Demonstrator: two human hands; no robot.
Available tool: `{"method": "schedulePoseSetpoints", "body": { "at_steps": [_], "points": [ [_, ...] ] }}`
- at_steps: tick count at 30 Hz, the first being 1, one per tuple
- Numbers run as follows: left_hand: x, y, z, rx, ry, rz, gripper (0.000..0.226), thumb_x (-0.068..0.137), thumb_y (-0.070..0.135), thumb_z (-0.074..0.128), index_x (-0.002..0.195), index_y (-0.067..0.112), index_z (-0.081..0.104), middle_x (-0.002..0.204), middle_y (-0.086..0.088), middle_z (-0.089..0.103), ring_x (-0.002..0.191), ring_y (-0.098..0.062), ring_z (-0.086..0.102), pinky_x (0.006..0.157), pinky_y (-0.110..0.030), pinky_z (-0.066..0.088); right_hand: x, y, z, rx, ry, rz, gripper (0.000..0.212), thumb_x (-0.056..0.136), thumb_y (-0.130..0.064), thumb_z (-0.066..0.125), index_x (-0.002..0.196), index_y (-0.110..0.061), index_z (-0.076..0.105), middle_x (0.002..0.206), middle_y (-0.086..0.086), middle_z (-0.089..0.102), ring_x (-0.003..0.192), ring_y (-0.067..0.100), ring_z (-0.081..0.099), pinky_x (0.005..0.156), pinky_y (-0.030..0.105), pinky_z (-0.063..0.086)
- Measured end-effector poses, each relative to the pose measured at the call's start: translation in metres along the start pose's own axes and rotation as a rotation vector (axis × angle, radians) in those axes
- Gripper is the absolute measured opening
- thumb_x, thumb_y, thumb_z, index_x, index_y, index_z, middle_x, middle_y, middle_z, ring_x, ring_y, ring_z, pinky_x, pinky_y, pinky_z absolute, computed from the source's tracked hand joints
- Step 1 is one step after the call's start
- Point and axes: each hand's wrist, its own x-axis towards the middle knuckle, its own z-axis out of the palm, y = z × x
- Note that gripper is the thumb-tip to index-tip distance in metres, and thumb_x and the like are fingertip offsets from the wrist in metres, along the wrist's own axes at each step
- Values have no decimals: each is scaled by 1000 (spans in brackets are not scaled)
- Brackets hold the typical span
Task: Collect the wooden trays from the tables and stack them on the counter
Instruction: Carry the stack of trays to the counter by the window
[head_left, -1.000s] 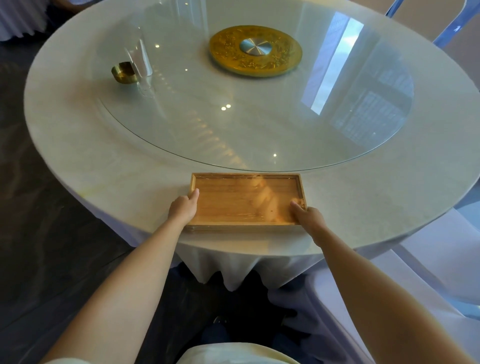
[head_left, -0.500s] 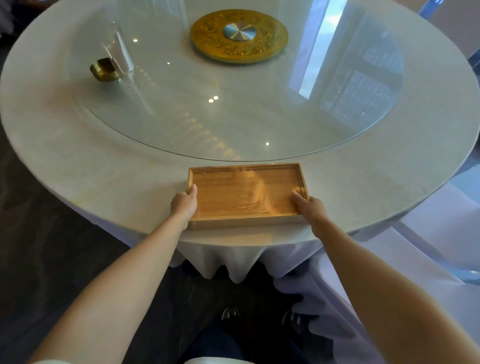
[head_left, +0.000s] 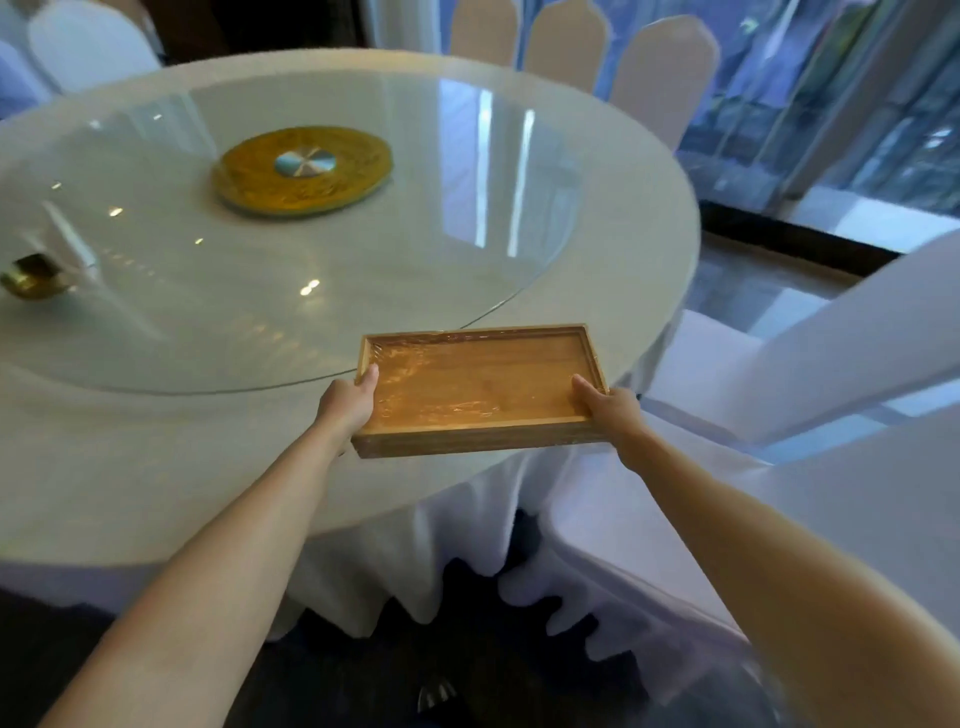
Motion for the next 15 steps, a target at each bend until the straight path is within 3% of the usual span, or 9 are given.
{"method": "schedulePoseSetpoints", "body": {
  "at_steps": [5,8,11,15],
  "points": [
    [-63,77,66,42,-102,185,59,97,44,33,120,-6,55,121,-23,59,100,-35,55,78,-35,38,-31,23,-122,52,182,12,55,88,-46,54,106,6,63,98,14,61,89,24,54,76,30,39],
    [-114,125,114,46,-179,313,58,97,43,35,120,-6,56,122,-23,60,109,-36,57,86,-38,43,-58,48,-203,83,302,17,58,88,-48,52,112,4,63,100,14,60,92,26,55,79,33,41],
    [-170,172,168,51,-248,422,57,98,40,36,122,-8,54,125,-24,58,115,-37,56,95,-40,44,-87,80,-284,137,429,14,60,86,-50,53,115,2,62,113,18,63,104,31,59,92,39,45],
    [-252,227,242,62,-370,543,57,99,39,34,126,-9,51,130,-25,55,118,-39,54,101,-41,42,-133,121,-387,182,580,5,51,92,-41,50,119,1,58,100,11,55,91,23,51,79,31,38]
  ]
}}
